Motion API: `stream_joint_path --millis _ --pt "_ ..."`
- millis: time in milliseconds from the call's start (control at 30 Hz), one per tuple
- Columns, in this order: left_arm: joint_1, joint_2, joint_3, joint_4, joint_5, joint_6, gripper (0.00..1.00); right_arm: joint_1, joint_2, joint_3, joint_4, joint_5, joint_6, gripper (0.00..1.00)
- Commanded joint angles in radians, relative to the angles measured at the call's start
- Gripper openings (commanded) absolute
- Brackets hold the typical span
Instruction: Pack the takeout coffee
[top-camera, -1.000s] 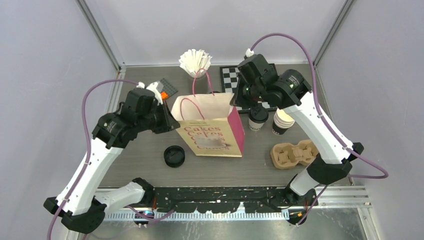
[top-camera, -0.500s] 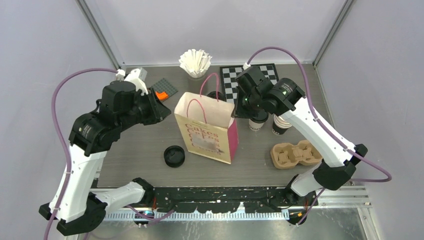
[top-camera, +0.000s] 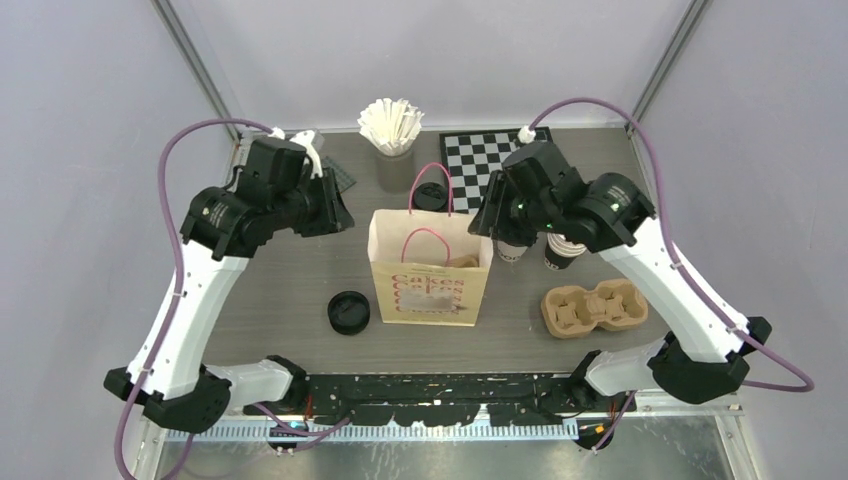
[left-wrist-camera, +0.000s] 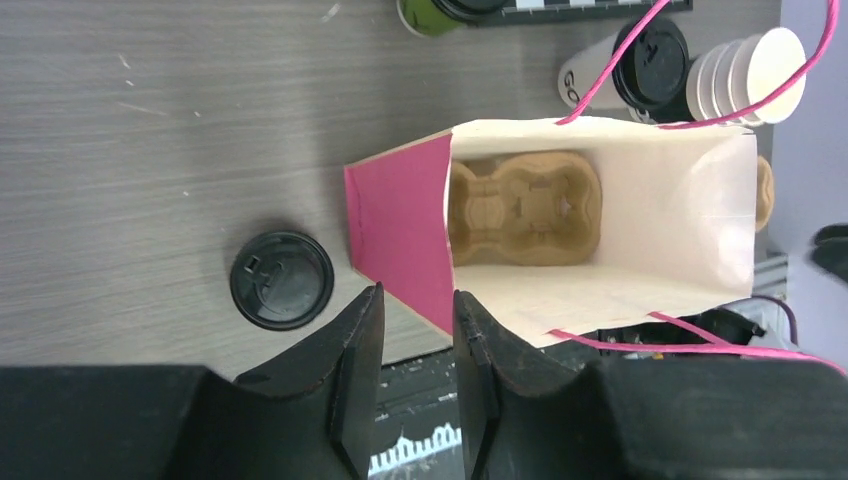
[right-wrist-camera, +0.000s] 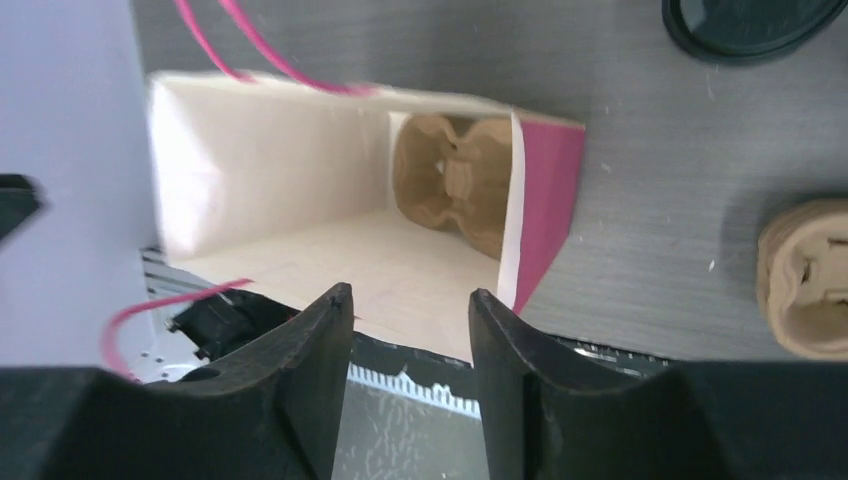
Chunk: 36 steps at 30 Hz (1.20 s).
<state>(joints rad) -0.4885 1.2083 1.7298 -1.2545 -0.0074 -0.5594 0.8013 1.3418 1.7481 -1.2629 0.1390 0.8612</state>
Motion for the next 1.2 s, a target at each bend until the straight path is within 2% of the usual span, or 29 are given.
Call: stream_joint_path --millis 0,133,300,533,600,667,733,767,900,1033,1167 --pt "0.004 -0.011 -0.038 0.062 0.134 -0.001 0.35 0.003 -0.039 0.125 -0.025 0.090 -0.037 0.54" --pt "0.004 0.018 -0.075 0.090 0.173 -0.013 0.37 0.004 -0.069 0.093 0.016 0.077 -0.127 0.64" --pt "0.004 0.036 -0.133 0.135 0.196 -0.010 0.37 0.004 -0.086 0.126 0.043 0.108 -0.256 0.68" --pt "0.004 0.070 -0.194 0.174 0.219 -0.016 0.37 0.004 -0.099 0.106 0.063 0.103 -0.318 0.68" --pt "0.004 0.075 -0.202 0.190 0.221 0.003 0.31 0.004 -0.106 0.090 0.089 0.085 -0.336 0.68" --pt "0.004 0.071 -0.202 0.220 0.232 0.047 0.17 0.004 -0.113 0.071 0.125 0.055 -0.366 0.69" --pt "0.004 0.037 -0.225 0.290 0.260 0.126 0.01 0.003 -0.122 0.049 0.180 0.026 -0.417 0.71" --pt "0.004 0.008 -0.252 0.346 0.266 0.171 0.00 0.004 -0.127 0.039 0.203 0.017 -0.445 0.73" --pt "0.003 -0.127 -0.392 0.580 0.313 0.341 0.00 0.004 -0.109 0.038 0.279 -0.016 -0.540 0.80" --pt "0.004 -0.225 -0.534 0.782 0.364 0.407 0.00 0.004 -0.058 0.071 0.297 -0.041 -0.578 0.81" --pt "0.004 -0.268 -0.616 0.876 0.418 0.419 0.00 0.004 -0.025 0.072 0.326 -0.215 -0.589 0.80"
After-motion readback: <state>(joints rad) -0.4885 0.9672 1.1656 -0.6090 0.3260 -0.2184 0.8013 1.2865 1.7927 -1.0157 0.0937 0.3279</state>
